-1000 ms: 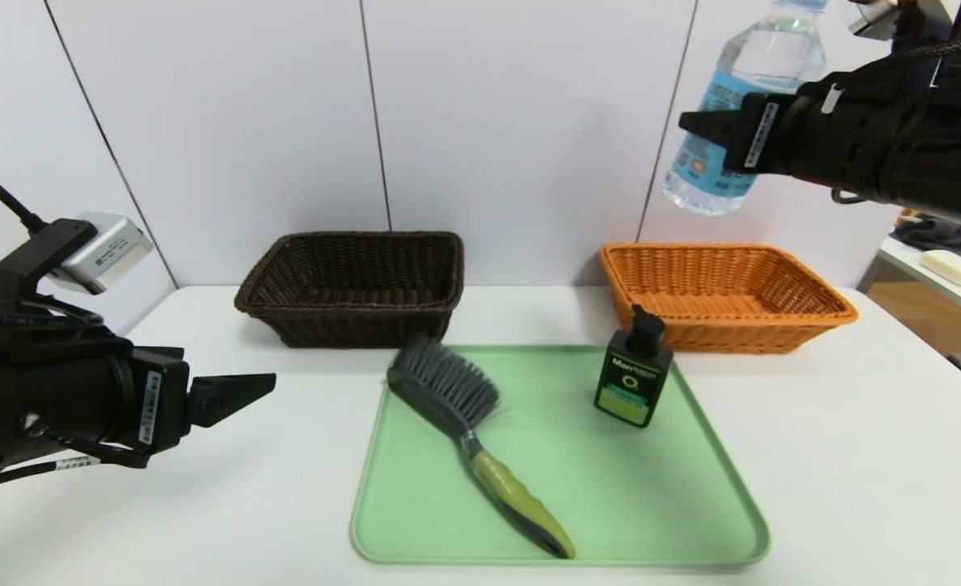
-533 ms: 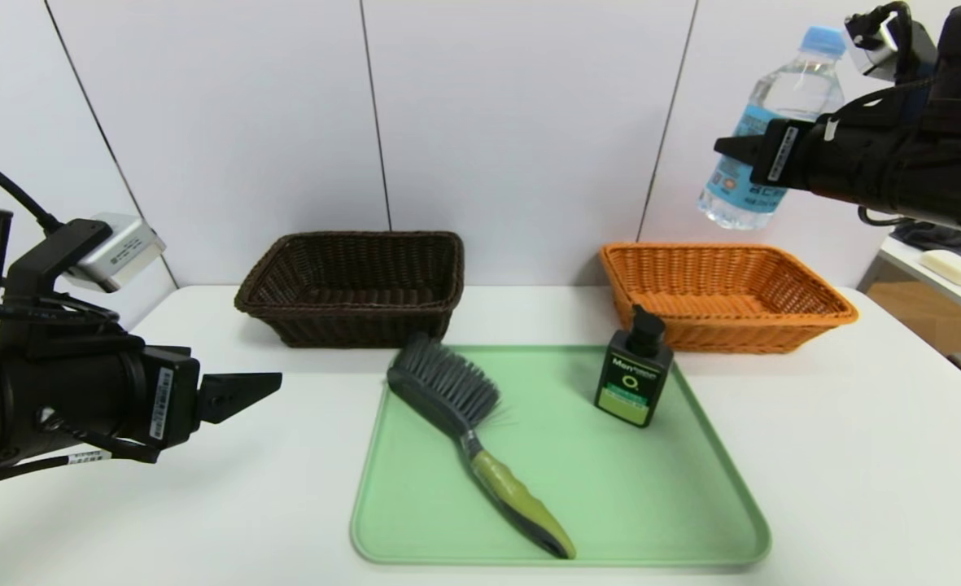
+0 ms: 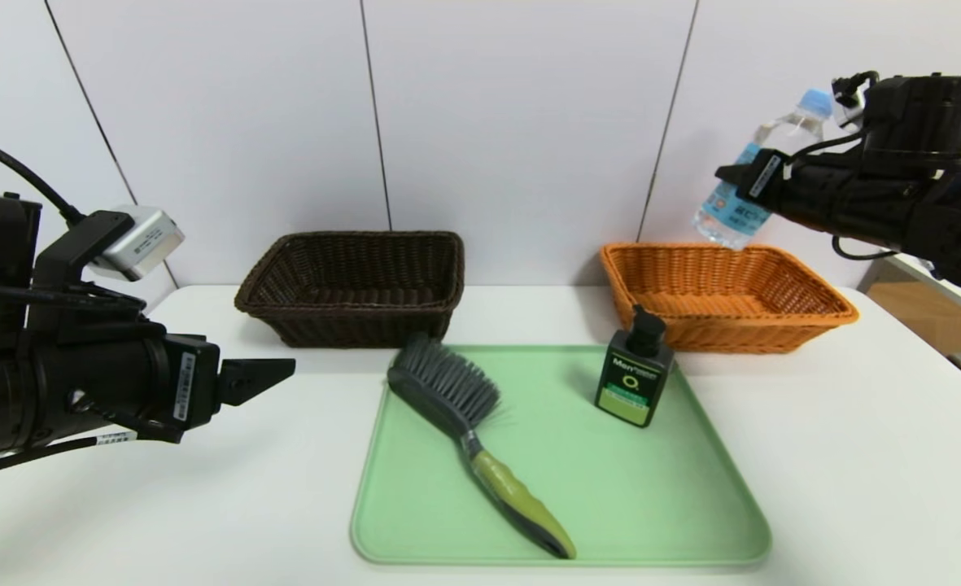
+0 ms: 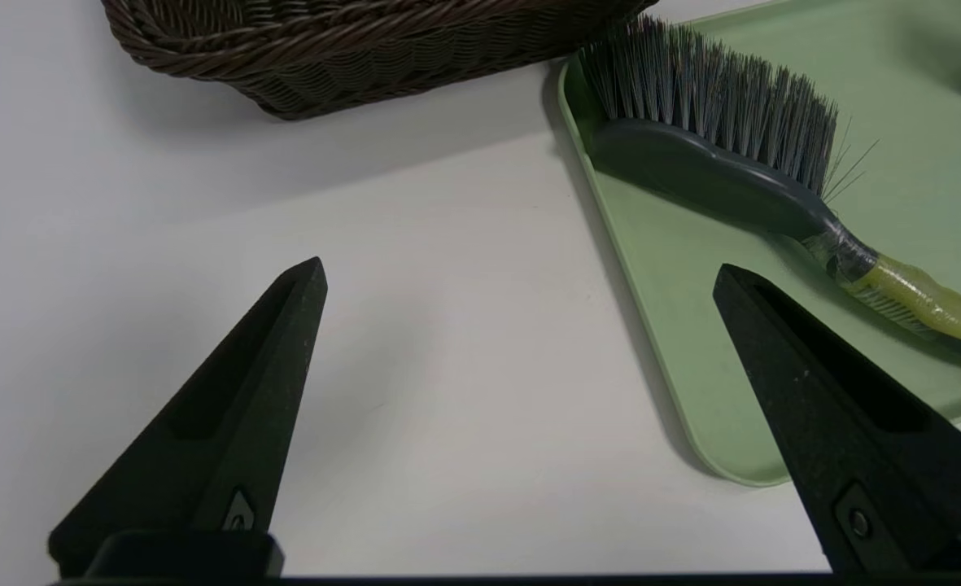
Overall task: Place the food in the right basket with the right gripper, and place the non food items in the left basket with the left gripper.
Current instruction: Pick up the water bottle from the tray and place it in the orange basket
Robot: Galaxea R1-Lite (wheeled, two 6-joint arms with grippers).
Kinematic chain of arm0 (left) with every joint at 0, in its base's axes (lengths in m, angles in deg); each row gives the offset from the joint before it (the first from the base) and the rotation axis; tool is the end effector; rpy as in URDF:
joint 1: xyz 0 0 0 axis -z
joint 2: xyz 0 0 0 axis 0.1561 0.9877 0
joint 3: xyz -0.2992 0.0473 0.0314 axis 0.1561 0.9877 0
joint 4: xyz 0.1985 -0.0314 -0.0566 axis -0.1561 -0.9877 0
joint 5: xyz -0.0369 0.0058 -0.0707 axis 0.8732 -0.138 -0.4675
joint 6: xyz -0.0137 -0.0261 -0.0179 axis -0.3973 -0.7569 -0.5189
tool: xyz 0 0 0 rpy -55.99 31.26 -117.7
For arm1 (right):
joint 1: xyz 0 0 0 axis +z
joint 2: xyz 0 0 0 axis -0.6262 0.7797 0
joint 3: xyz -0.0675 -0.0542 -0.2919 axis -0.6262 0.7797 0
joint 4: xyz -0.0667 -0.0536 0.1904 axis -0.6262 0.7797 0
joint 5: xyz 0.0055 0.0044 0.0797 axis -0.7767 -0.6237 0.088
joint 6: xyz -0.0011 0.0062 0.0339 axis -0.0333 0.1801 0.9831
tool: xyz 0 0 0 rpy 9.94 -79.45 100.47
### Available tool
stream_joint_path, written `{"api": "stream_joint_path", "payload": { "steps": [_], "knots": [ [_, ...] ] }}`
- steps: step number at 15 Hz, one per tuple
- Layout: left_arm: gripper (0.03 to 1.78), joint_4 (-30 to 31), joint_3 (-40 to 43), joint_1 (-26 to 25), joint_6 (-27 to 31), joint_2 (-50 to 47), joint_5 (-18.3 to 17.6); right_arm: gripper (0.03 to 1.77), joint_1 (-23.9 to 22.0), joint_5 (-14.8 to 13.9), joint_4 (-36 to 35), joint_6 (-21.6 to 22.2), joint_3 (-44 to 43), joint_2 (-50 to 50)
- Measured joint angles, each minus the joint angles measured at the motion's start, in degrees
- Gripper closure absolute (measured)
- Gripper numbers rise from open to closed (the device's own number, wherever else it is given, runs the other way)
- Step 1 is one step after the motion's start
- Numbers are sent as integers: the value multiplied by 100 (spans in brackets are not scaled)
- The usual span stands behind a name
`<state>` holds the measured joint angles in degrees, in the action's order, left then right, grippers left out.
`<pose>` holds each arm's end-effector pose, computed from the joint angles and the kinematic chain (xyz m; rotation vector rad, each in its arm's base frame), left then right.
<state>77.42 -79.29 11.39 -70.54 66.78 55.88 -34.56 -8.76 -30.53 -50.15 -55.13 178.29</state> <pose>0.2057 -0.0752 0.2255 0.0369 0.4896 -0.3029 0.3964 0.0294 0.2465 0.3629 0.1475 0.0568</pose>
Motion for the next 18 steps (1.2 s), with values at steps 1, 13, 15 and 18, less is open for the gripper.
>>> {"api": "stream_joint_path", "payload": {
  "steps": [1,13,15,18],
  "knots": [
    [12,13,-16,0,0,30,-2,95,-49,-1,-124,11,0,144],
    [12,22,-118,21,-2,113,9,95,-115,-62,-274,-763,-28,1315],
    [12,20,-127,21,0,113,9,95,-116,-71,-274,-800,-33,1379],
    [12,20,-127,21,1,113,7,82,-112,-77,-293,-907,-52,1412]
  ]
}}
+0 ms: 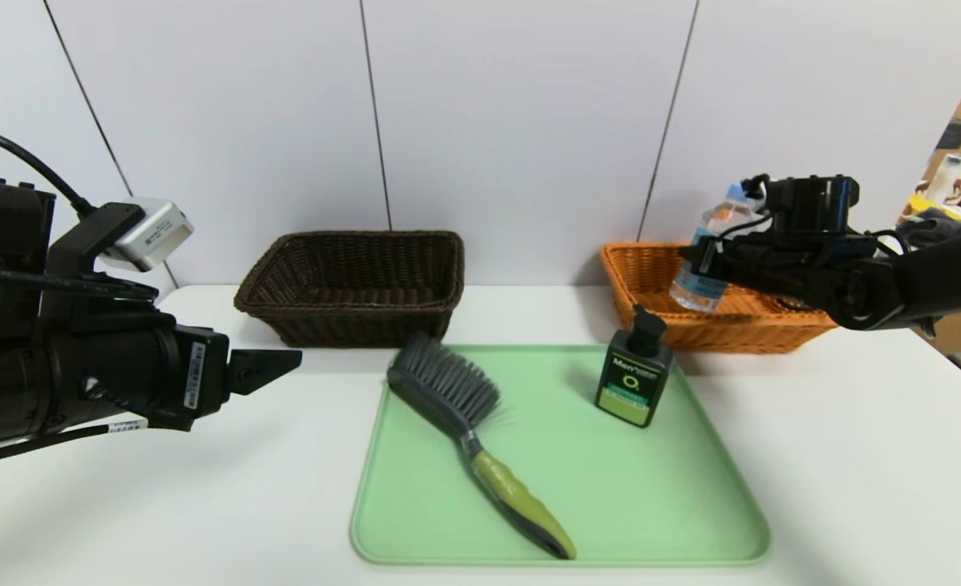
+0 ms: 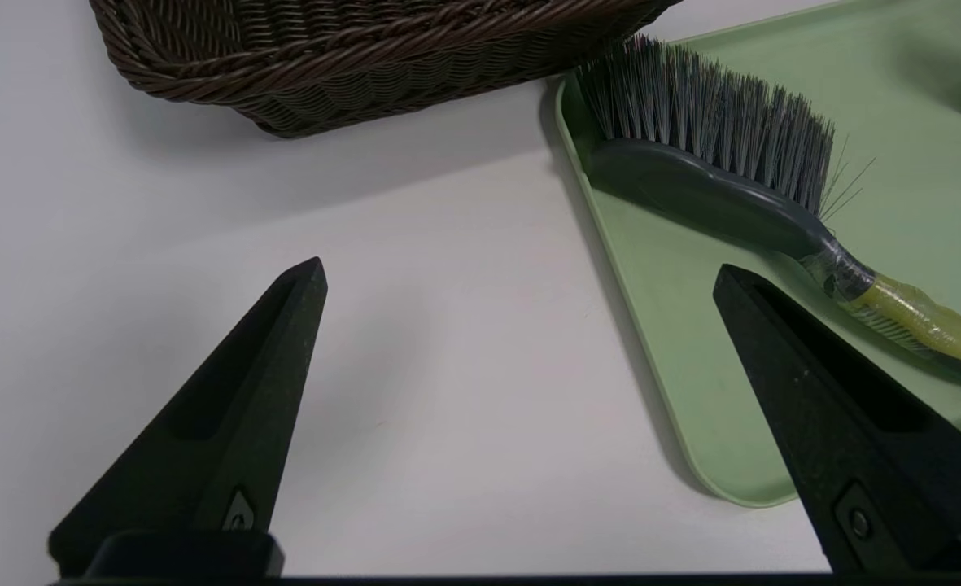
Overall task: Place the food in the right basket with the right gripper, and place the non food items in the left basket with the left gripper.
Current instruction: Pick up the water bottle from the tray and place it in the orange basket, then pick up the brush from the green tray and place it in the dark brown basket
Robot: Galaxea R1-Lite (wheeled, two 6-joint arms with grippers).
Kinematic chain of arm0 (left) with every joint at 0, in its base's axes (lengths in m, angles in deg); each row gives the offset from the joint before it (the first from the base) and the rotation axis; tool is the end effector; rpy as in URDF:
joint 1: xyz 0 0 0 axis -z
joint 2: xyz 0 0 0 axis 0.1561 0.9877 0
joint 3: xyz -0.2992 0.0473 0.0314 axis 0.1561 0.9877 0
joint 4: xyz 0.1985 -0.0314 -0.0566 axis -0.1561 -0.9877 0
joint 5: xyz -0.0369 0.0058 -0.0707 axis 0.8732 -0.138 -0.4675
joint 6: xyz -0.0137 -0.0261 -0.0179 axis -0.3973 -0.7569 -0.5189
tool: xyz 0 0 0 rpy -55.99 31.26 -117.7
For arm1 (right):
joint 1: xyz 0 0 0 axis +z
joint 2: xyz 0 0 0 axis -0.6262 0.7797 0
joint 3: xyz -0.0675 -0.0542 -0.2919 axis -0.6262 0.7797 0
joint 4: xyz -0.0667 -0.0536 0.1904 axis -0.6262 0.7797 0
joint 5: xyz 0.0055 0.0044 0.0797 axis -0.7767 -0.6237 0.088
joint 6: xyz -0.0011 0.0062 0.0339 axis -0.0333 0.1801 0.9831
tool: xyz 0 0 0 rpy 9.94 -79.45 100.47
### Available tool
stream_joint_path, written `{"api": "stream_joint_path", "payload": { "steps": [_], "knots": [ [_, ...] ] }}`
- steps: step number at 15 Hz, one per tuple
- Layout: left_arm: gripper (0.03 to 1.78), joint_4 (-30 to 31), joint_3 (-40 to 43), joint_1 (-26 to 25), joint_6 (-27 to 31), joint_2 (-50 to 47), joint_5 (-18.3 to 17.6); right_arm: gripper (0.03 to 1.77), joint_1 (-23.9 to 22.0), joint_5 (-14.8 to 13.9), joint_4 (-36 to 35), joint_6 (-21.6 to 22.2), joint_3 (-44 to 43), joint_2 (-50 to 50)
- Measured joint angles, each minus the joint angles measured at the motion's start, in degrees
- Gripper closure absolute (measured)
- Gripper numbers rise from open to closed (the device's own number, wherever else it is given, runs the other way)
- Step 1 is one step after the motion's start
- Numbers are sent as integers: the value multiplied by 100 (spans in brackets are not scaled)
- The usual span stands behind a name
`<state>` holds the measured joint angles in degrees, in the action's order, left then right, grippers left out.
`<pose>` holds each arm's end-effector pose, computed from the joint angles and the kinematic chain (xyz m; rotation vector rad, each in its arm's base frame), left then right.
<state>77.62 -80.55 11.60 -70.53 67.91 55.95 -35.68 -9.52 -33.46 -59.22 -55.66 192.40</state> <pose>0.2111 -0.0781 0.2282 0.0371 0.4837 -0.3057 0.4481 0.0240 0.1504 0.1985 0.3236 0.0156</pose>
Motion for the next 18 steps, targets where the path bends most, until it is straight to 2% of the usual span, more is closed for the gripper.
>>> {"api": "stream_joint_path", "payload": {
  "steps": [4,7,12,18],
  "knots": [
    [12,2,6,0,0,0,0,52,0,-5,-105,-16,0,2],
    [12,0,6,0,-1,0,1,38,5,-16,-94,-27,37,-55],
    [12,2,2,11,-1,-6,9,25,124,-96,13,-547,336,-680],
    [12,-2,-2,32,-10,-90,6,16,217,-135,895,-695,400,-1854]
  ]
}}
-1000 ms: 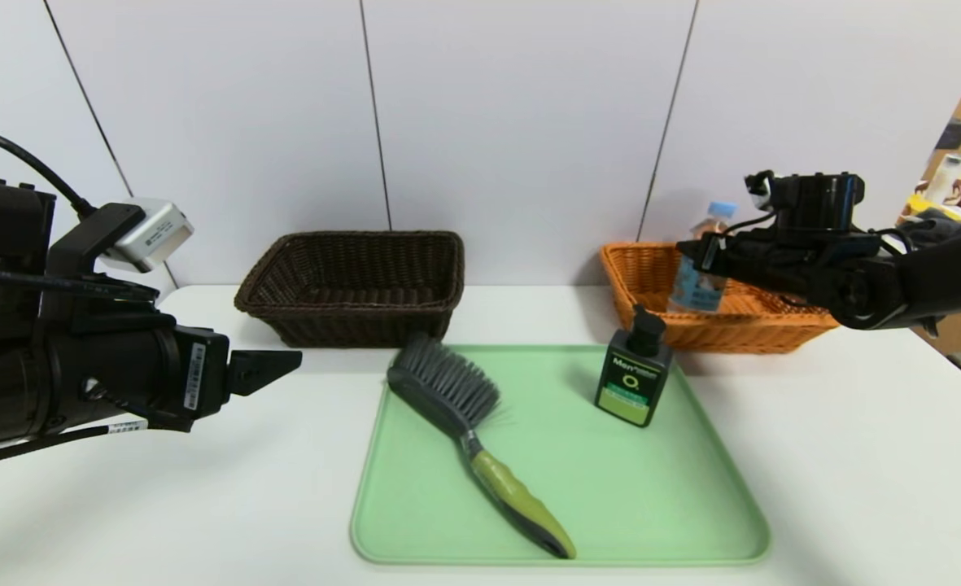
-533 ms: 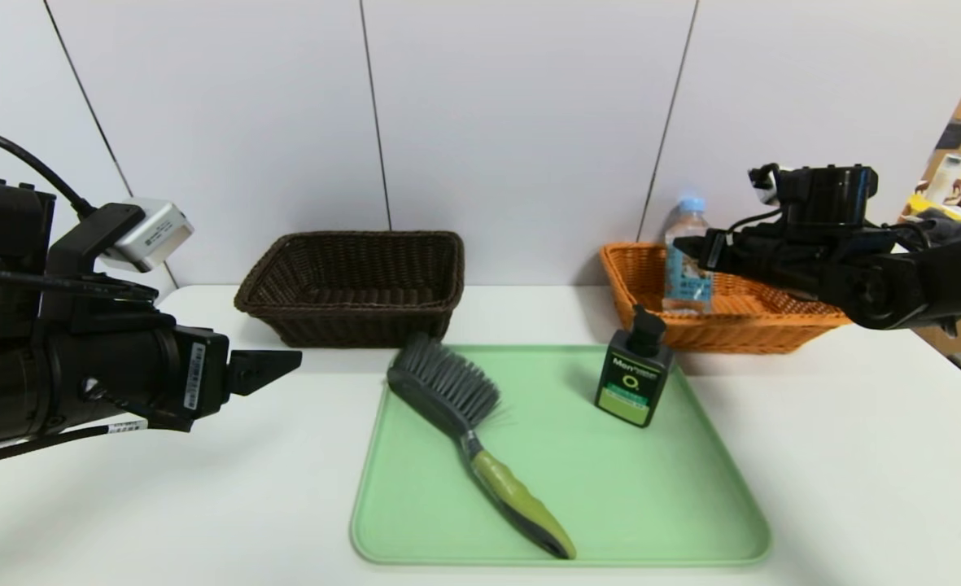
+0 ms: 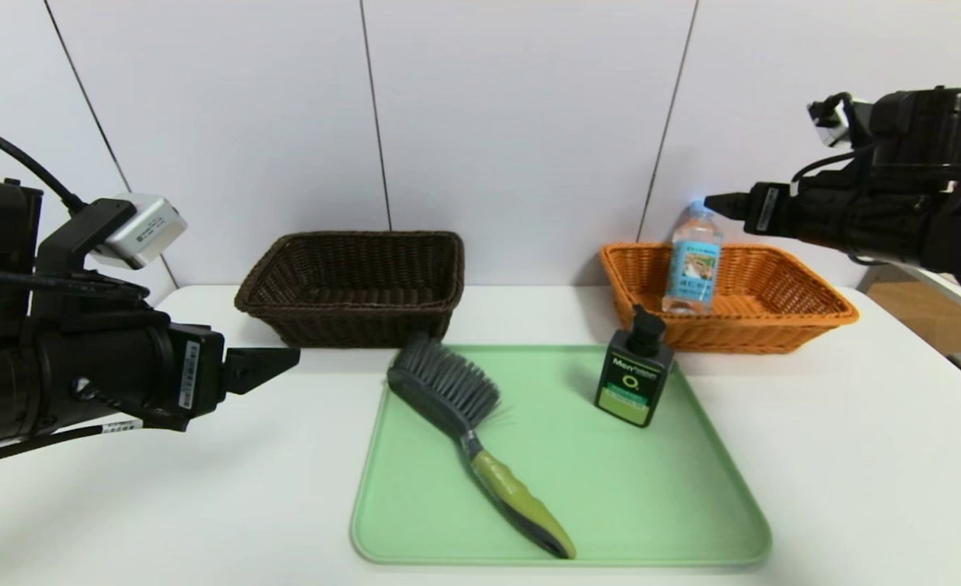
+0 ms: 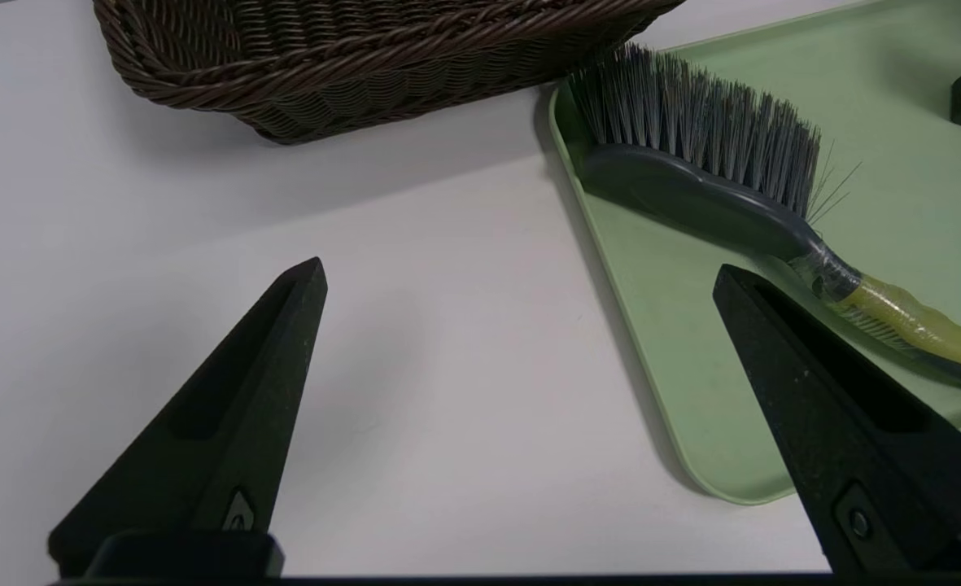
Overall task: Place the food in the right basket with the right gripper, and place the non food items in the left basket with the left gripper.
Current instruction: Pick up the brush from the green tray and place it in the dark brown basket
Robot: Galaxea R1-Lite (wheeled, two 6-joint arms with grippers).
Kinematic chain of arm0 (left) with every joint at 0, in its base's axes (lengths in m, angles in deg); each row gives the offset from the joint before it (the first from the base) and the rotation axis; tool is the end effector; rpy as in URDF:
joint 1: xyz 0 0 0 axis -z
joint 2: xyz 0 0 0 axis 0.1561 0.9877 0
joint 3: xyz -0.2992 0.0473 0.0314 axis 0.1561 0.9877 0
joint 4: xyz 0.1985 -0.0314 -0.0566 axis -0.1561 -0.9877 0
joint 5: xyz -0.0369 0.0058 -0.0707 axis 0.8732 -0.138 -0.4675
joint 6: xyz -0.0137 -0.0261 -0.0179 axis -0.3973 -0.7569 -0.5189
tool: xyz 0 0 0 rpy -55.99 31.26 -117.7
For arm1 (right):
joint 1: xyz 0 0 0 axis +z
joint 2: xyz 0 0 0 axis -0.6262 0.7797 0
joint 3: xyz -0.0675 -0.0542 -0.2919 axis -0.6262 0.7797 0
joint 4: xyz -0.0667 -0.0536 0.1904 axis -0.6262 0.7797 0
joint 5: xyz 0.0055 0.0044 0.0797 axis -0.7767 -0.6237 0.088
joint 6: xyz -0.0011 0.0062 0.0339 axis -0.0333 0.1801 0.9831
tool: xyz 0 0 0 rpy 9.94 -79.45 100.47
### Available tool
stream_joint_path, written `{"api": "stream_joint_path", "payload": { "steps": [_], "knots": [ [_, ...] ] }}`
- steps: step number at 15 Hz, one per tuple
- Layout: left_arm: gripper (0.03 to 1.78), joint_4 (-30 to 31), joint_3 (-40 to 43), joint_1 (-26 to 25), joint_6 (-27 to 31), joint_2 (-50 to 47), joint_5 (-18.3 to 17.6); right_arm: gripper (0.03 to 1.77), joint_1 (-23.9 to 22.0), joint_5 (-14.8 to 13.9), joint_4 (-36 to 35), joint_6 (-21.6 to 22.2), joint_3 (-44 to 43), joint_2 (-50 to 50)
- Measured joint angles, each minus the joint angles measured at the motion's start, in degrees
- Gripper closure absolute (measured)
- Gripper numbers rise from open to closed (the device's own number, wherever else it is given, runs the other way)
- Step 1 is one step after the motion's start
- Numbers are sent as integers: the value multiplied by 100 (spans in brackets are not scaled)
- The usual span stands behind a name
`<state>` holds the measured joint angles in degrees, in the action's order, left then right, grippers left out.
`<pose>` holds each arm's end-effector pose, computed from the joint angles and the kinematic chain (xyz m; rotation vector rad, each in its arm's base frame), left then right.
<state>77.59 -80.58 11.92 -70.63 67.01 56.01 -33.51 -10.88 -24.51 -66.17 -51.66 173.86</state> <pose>0.2073 -0.0780 0.2319 0.0338 0.4684 -0.3106 0.3717 0.0332 0.2452 0.0746 0.2245 0.0538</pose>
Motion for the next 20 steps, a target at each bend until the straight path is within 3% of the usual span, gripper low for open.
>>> {"api": "stream_joint_path", "payload": {
  "steps": [7,10,15,20],
  "knots": [
    [12,-15,16,162,0,-179,-6,12,635,-77,1131,-261,-16,-1638],
    [12,-52,-56,421,-5,-194,85,11,1064,-124,2120,-294,-27,-2354],
    [12,-516,-684,967,-24,18,311,11,1250,-145,3563,-297,-44,-3237],
    [12,-814,-1315,1530,-40,451,490,11,1265,-160,4156,-285,-88,-3801]
  ]
}}
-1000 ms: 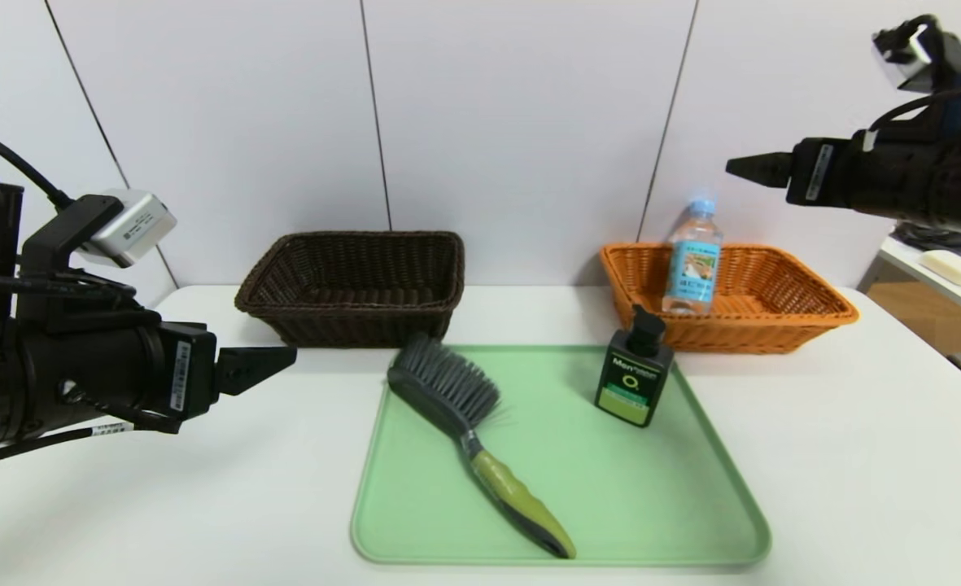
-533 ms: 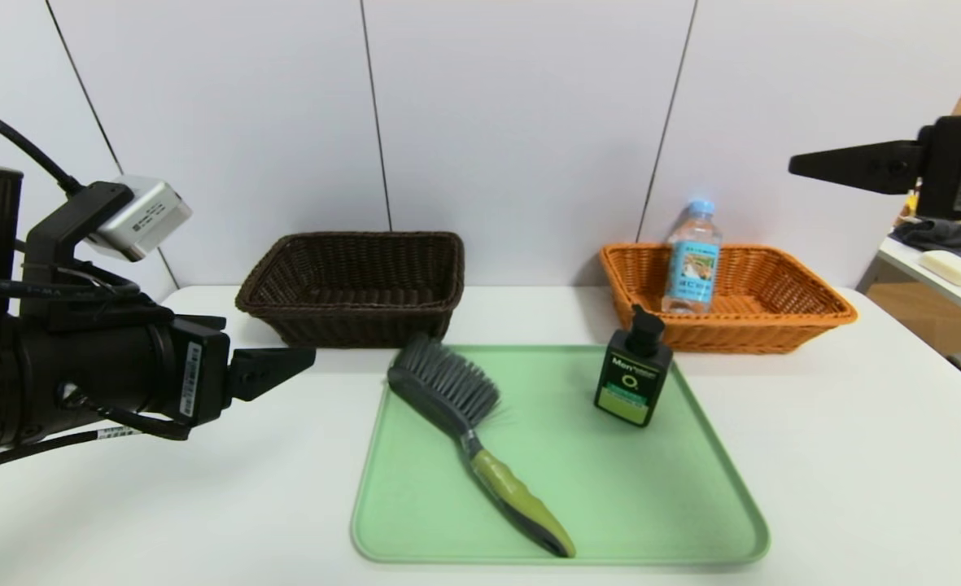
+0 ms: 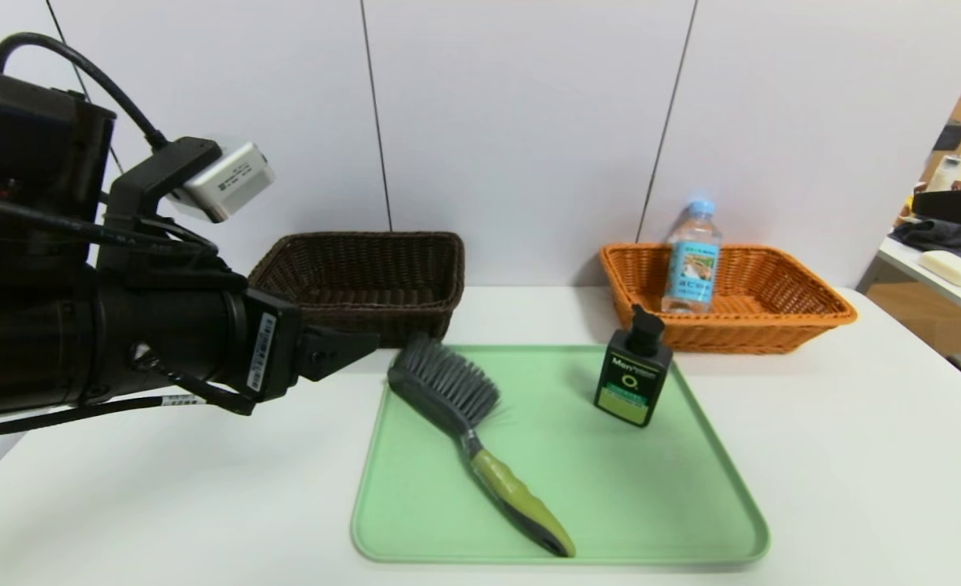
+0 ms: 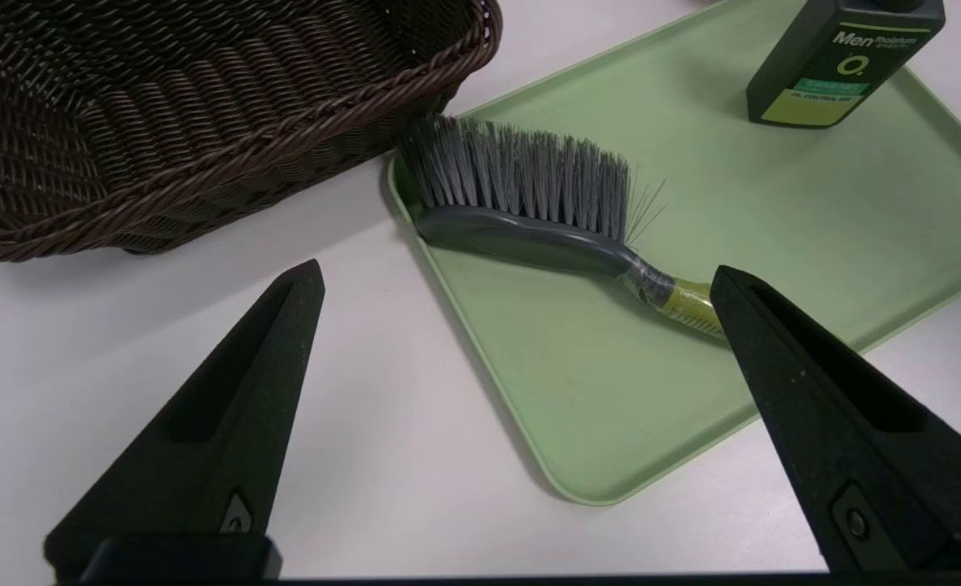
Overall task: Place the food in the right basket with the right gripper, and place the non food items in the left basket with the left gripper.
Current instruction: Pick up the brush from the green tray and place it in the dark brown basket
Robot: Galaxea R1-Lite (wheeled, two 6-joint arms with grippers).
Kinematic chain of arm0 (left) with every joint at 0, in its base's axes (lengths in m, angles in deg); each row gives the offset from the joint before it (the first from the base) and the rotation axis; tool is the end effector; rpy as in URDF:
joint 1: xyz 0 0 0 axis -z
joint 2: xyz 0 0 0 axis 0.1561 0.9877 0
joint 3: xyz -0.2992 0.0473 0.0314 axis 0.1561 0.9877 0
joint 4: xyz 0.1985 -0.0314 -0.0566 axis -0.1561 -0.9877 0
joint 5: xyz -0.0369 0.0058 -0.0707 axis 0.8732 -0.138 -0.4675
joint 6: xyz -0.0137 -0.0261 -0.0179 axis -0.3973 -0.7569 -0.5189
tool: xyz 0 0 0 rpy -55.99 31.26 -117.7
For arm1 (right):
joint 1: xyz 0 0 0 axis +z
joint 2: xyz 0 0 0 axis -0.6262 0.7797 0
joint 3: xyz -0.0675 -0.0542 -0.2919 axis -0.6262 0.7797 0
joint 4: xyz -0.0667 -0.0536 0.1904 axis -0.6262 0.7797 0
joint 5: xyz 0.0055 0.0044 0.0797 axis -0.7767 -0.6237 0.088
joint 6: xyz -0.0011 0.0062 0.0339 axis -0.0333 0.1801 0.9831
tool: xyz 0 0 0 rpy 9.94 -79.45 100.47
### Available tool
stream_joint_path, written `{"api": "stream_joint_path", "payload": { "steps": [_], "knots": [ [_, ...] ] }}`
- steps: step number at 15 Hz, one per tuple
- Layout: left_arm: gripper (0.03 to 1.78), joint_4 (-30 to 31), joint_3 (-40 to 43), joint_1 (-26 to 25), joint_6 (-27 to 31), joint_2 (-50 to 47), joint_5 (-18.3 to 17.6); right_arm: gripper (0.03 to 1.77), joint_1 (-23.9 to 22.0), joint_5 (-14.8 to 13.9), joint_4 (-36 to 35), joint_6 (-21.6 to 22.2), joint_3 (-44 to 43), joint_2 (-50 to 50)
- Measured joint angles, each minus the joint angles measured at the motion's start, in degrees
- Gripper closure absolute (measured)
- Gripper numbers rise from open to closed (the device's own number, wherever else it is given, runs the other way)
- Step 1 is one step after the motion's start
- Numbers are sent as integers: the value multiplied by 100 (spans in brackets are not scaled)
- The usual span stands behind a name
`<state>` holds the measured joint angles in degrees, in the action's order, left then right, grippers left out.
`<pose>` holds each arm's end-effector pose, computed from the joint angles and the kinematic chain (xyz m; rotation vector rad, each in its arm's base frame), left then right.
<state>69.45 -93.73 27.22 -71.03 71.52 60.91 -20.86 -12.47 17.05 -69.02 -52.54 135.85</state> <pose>0.1991 -0.1406 0.2704 0.1046 0.4465 -0.4881 0.1417 0.0437 0.3465 -0.0112 0.2698 0.2502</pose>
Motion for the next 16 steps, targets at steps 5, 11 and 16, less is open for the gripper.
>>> {"api": "stream_joint_path", "payload": {
  "steps": [5,11,16],
  "knots": [
    [12,-708,-639,493,-455,456,474,11,0,-210,455,-1,30,-332],
    [12,-1677,-1430,1036,-1615,1329,1203,11,-16,-374,994,11,35,-533],
    [12,-1841,-2020,1251,-2996,2052,1357,11,-22,-452,1092,33,173,-560]
  ]
}}
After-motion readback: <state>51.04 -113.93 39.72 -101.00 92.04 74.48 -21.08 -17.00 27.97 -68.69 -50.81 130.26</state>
